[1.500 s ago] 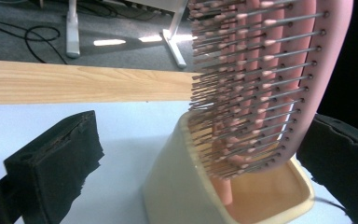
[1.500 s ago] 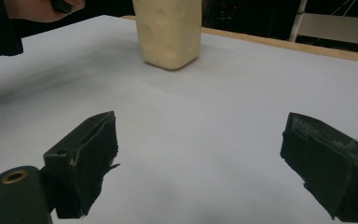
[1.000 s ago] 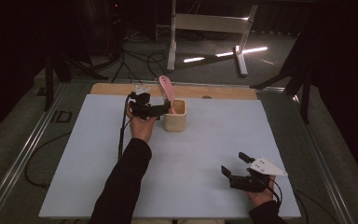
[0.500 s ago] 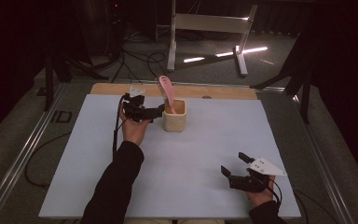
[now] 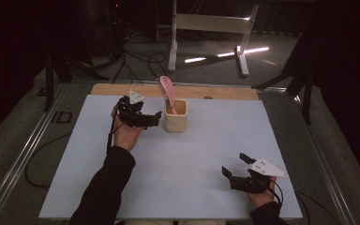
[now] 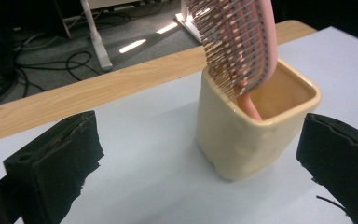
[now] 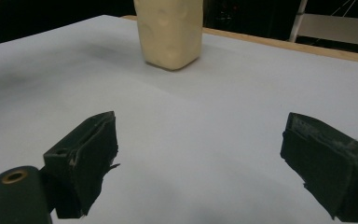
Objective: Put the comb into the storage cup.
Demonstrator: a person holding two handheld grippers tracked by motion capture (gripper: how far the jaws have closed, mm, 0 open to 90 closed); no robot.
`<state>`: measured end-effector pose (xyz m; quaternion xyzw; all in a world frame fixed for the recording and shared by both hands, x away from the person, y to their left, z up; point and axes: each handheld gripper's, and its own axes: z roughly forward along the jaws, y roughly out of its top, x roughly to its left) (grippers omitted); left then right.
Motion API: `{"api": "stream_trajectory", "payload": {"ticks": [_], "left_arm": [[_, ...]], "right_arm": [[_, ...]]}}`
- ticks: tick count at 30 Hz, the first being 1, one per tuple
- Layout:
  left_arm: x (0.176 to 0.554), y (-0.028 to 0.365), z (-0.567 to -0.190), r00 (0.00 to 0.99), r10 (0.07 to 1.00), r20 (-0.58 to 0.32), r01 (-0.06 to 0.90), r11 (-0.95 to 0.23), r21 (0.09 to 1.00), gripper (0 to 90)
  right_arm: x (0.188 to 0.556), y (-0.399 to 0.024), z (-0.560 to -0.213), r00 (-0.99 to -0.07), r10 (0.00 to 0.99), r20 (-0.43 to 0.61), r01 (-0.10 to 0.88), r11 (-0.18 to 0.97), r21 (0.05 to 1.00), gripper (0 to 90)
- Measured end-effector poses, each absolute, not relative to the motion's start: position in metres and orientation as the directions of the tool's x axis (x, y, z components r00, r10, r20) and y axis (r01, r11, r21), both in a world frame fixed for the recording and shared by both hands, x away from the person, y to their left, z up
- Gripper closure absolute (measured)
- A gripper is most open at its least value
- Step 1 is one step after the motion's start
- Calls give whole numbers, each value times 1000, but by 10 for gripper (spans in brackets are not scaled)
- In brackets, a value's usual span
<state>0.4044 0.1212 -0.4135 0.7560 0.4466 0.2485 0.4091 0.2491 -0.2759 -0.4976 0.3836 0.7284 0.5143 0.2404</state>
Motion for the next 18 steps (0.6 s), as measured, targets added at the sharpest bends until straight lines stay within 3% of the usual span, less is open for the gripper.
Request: {"api": "stream_trajectory", "payload": {"ticks": [18], "left_arm": [[369,147,-404,495,864,98,409,-331,850,0]], "right_arm": [[249,-276,-497,-587,808,48,311,170,935,108]]}}
